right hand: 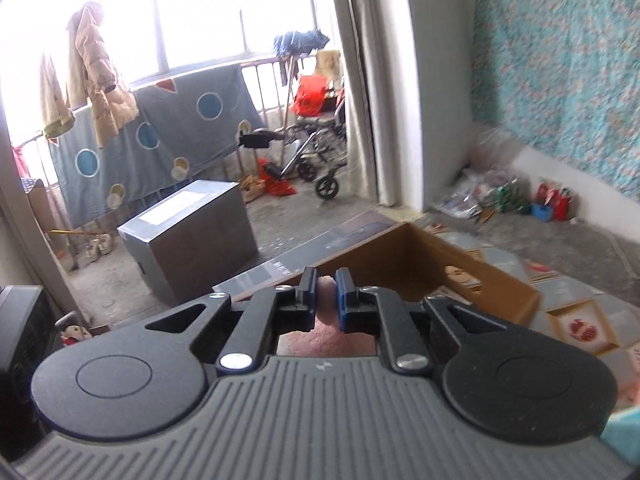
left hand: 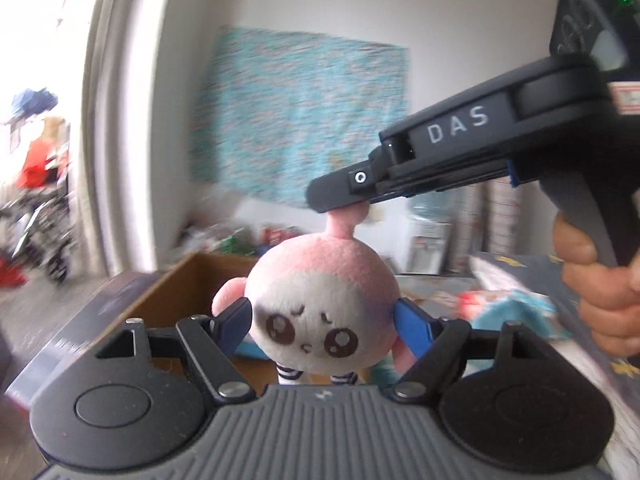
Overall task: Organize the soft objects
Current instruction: 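Lift the pig with the right tool and carry it over the box, then lower the pig into the box and open the right tool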
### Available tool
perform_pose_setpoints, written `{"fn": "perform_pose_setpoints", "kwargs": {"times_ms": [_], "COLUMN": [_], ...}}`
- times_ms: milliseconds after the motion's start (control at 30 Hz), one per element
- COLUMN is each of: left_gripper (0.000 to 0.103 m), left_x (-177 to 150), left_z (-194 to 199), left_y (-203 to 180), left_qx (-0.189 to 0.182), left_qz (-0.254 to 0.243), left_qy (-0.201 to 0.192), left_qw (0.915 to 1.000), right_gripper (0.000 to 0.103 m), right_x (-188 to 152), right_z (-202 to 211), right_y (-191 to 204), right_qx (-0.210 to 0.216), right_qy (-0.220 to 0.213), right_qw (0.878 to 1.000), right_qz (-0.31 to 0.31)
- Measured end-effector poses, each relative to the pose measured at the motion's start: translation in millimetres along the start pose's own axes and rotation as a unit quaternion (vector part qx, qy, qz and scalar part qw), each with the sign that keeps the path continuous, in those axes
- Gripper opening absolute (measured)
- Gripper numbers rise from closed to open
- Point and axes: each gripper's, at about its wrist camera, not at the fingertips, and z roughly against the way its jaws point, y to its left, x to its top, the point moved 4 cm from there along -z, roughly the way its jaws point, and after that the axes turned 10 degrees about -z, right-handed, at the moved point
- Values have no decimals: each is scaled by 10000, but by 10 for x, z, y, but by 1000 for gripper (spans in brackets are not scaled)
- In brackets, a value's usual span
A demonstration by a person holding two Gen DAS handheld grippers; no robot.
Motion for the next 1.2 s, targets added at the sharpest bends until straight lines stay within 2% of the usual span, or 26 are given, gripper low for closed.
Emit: {"fn": "perform_pose_setpoints", "kwargs": {"times_ms": [233, 367, 467, 600, 667, 833, 967, 1033, 1200], "left_gripper": [79, 79, 79, 79, 79, 79, 79, 79, 79], "left_x": [-158, -189, -191, -245, -350, -400, -415, -417, -372], "left_z": [-101, -156, -196, -243, -214, -276, -278, -268, -178], "left_y": [767, 1081, 1242, 1337, 1334, 1336, 1314, 1306, 1249], "left_qx": [772, 1126, 1257, 1328, 1285, 1228, 1175, 1154, 1117], "left_qz": [616, 830, 974, 1087, 1107, 979, 979, 949, 914], "left_qy": [304, 402, 462, 565, 608, 677, 711, 707, 669], "left_qw": [9947, 9894, 9862, 9835, 9836, 9853, 9857, 9862, 9873], "right_gripper": [8, 8, 8, 8, 8, 10, 23, 30, 38], "right_x": [282, 390, 440, 447, 420, 378, 336, 337, 421], "right_z": [-1420, -2164, -2639, -3071, -3161, -3241, -3251, -3168, -2631], "right_y": [-241, -584, -956, -1534, -1754, -1991, -2064, -1997, -1768], "right_qx": [289, 309, 178, -311, -496, -850, -1123, -1107, -996], "right_qy": [815, 1134, 1258, 1206, 1145, 978, 965, 908, 650], "right_qw": [9946, 9882, 9820, 9761, 9739, 9751, 9747, 9771, 9821], "right_qz": [-568, -981, -1397, -1779, -1895, -1800, -1677, -1574, -1463]}}
